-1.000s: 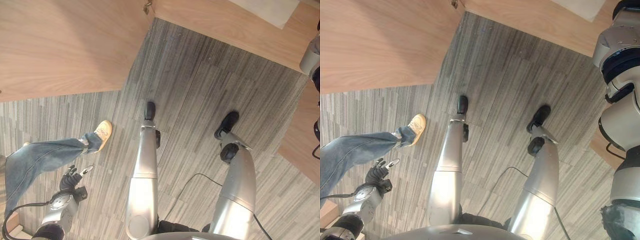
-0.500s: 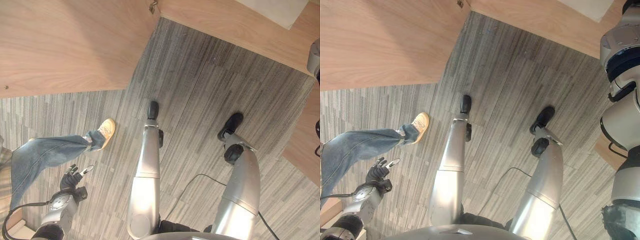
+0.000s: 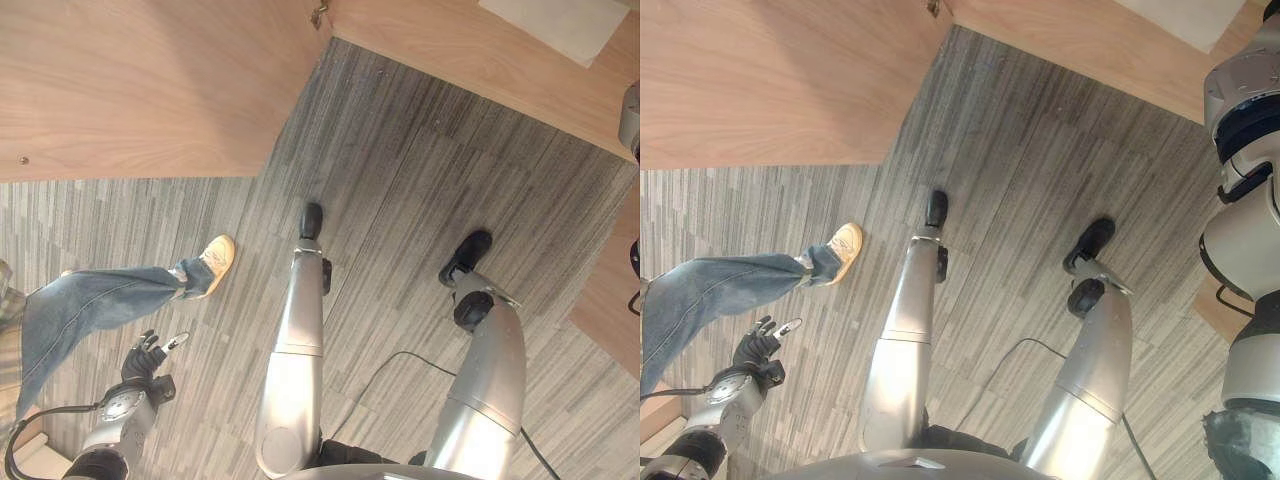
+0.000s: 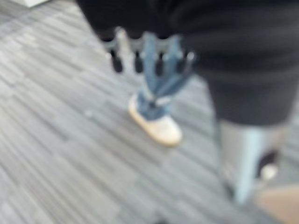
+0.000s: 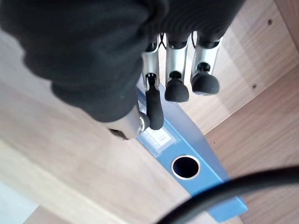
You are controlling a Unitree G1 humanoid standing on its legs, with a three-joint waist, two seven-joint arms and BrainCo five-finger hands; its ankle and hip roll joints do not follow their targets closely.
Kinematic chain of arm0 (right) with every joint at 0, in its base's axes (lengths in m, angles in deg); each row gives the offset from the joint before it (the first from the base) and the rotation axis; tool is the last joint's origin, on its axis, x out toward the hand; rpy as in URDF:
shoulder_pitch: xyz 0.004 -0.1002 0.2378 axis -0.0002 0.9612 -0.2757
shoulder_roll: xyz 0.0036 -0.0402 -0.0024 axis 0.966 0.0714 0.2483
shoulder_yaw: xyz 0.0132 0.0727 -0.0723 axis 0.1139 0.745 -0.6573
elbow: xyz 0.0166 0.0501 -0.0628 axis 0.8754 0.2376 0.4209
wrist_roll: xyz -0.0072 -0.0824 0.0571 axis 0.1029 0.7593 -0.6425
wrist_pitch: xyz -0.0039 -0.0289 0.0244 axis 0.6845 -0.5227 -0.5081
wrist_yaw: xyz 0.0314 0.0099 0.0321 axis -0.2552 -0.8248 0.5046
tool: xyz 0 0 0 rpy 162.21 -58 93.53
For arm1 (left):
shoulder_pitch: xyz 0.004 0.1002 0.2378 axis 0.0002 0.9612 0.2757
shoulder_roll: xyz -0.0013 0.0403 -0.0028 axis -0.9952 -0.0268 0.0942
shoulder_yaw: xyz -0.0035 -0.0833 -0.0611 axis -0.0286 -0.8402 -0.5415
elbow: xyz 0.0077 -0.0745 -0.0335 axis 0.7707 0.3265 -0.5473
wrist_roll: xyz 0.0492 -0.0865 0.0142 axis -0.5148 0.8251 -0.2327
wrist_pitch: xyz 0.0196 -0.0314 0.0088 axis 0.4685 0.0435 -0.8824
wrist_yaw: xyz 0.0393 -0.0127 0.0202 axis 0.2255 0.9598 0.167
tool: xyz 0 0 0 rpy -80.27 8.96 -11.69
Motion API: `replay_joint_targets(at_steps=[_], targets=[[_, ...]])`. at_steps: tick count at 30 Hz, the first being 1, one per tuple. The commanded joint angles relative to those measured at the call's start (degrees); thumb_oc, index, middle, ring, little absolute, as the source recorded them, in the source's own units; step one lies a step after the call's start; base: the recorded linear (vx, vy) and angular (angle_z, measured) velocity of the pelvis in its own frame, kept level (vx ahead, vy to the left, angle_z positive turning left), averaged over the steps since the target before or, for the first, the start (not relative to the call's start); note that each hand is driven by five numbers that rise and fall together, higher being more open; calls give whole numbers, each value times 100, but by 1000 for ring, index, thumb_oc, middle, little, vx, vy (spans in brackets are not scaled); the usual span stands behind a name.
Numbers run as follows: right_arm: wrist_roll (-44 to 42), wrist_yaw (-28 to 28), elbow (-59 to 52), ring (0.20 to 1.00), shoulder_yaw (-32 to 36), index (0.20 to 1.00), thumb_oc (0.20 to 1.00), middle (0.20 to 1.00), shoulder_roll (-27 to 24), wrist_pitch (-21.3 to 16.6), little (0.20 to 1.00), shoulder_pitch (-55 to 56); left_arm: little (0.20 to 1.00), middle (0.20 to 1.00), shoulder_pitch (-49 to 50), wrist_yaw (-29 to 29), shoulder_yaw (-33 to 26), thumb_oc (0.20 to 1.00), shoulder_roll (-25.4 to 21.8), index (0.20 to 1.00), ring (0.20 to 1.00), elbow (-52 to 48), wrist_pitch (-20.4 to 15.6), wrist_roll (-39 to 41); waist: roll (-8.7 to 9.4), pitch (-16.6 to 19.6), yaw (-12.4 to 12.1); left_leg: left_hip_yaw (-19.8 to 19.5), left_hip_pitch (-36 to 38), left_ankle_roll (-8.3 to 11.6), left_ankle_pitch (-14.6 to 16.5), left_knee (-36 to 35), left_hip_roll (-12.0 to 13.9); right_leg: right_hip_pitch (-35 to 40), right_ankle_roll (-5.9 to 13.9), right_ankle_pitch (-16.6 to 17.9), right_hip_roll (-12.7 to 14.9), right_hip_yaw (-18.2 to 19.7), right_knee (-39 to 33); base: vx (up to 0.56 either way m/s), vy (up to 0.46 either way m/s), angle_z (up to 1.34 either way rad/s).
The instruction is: Put the empty folder in the office cabinet
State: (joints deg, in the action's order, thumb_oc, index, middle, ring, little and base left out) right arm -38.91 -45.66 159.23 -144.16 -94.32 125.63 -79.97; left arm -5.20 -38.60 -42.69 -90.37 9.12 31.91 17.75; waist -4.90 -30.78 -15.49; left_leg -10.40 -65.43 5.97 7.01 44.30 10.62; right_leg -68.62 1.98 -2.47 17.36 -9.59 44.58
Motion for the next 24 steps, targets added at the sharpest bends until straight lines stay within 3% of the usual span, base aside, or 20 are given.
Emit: replay_joint_targets(at_steps=[1,2,4,8,9,13,14,16,17,20,21,22,23,24], targets=[[237,317,227,200,-18,200,200,200,-373,309,200,-73,1000,1000,459,185,-73,1000,-178,1000,1000,134,-65,120,-383,99,148,-45,-209,-485,128,698,156,285,168,-385,-79,107,228,-20,45,1],[270,284,219,200,-15,200,200,200,-376,311,200,-77,1000,1000,459,186,-72,1000,-179,1000,1000,133,-64,120,-383,99,147,-45,-209,-486,129,699,156,284,169,-385,-79,107,228,0,0,0],[-50,687,189,200,23,200,200,200,-454,-128,200,-21,1000,1000,460,112,-33,1000,-178,1000,1000,116,-59,129,-371,99,163,-42,-174,-447,88,644,153,324,184,-355,-92,93,170,-57,58,5],[-436,1456,208,200,157,200,200,200,-342,-529,200,189,1000,1000,443,-13,25,1000,-117,1000,1000,130,-131,87,-368,99,185,83,98,-426,90,357,190,574,219,-216,-95,41,-242,-98,111,1],[-648,1862,131,1000,194,1000,1000,1000,-243,-568,1000,221,1000,1000,434,-110,56,1000,-77,1000,1000,170,-191,76,-363,99,201,112,245,-407,69,320,179,699,246,-139,-95,47,-431,-124,216,-9],[-1117,2342,-123,1000,379,1000,1000,1000,-87,-701,1000,512,1000,1000,422,-41,22,1000,40,1000,1000,105,-197,-4,-272,99,283,298,712,-397,167,89,160,1151,372,147,-35,11,-1133,-120,222,-10],[-1585,2574,-210,1000,451,1000,1000,1000,-94,-838,1000,586,1000,1000,433,-44,12,1000,60,1000,1000,100,-228,-28,-241,99,304,317,793,-392,203,64,159,1243,403,203,-22,5,-1244,-109,200,-13],[-2286,3015,-408,1000,850,1000,1000,1000,-82,-1872,1000,1034,1000,1000,408,-90,-41,1000,176,1000,1000,190,-210,-227,-146,99,405,497,1286,-364,285,-217,176,1636,493,428,31,-11,-1782,-146,317,-7],[-2556,3012,-506,1000,1051,1000,1000,1000,-27,-2564,1000,1259,1000,1000,391,-164,-48,1000,259,1000,1000,249,-297,-225,-105,99,449,569,1512,-355,324,-309,173,1808,532,525,59,-6,-2006,-101,236,-1],[-2629,3019,-514,1000,1084,1000,1000,1000,-18,-2696,1000,1299,1000,1000,396,-184,-45,1000,266,1000,1000,258,-320,-225,-94,99,450,586,1559,-356,330,-335,172,1844,539,544,61,-2,-2044,-68,152,-10],[-3757,2854,-814,1000,1760,1000,1000,1000,303,-3805,1000,2107,1000,1000,298,-221,-13,1000,447,1000,1000,277,-413,-264,8,99,589,831,2149,-347,423,-616,213,2253,626,742,126,16,-2516,-120,281,-15],[-3757,2854,-814,1000,1760,1000,1000,1000,303,-3805,1000,2107,1000,1000,298,-221,-13,1000,447,1000,1000,277,-413,-264,8,99,589,831,2149,-347,423,-616,213,2253,626,742,126,16,-2516,-177,480,-17],[-4096,2521,-1303,1000,2682,1000,1000,1000,745,-4217,1000,3311,1000,1000,181,36,-25,1000,658,1000,1000,203,-341,-365,157,99,765,1122,2818,-371,537,-919,248,2746,716,921,126,36,-2968,-93,320,-18],[-4680,2221,-1517,1000,3101,1000,1000,1000,1036,-4499,1000,3977,1000,1000,90,164,-67,1000,807,1000,1000,205,-336,-399,242,99,872,1291,3149,-399,585,-1099,266,2969,764,1027,123,85,-3166,-93,320,-18]])
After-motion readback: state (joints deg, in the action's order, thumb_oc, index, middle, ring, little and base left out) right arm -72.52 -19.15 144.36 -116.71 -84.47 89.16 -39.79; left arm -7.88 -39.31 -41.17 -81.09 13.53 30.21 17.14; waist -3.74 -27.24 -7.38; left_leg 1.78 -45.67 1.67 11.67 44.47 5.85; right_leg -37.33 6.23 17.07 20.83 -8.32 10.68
